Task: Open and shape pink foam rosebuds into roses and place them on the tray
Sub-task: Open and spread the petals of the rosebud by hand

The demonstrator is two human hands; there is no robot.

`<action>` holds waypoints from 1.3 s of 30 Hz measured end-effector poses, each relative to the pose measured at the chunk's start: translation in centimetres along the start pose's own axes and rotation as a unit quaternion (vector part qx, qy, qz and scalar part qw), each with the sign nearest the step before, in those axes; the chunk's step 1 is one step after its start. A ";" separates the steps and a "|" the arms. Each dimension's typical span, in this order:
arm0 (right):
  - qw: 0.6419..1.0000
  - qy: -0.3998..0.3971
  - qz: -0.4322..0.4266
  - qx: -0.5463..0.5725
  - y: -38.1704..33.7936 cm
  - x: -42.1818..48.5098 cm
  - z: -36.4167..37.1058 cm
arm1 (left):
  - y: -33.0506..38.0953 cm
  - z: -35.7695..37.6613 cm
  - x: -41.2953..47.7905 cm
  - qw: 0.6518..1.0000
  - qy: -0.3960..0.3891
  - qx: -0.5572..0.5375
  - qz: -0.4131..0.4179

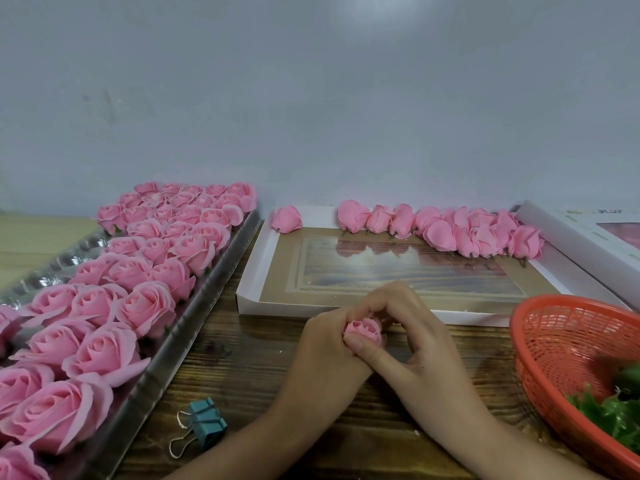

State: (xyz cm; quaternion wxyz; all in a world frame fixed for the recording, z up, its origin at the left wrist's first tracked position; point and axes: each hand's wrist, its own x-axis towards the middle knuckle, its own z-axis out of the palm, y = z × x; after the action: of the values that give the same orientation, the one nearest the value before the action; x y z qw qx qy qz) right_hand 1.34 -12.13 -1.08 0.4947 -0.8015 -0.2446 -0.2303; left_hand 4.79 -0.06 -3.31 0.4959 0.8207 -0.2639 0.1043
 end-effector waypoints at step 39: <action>1.000 -0.003 0.017 0.007 0.0 0.0 -0.1 | 0.9 -0.3 -0.2 1.000 -0.004 0.008 -0.021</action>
State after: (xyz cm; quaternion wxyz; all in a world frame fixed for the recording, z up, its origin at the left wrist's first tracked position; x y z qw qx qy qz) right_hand 1.33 -12.21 -1.05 0.5032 -0.8029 -0.2341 -0.2176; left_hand 4.19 -0.03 -2.58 0.4901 0.8306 -0.2473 0.0930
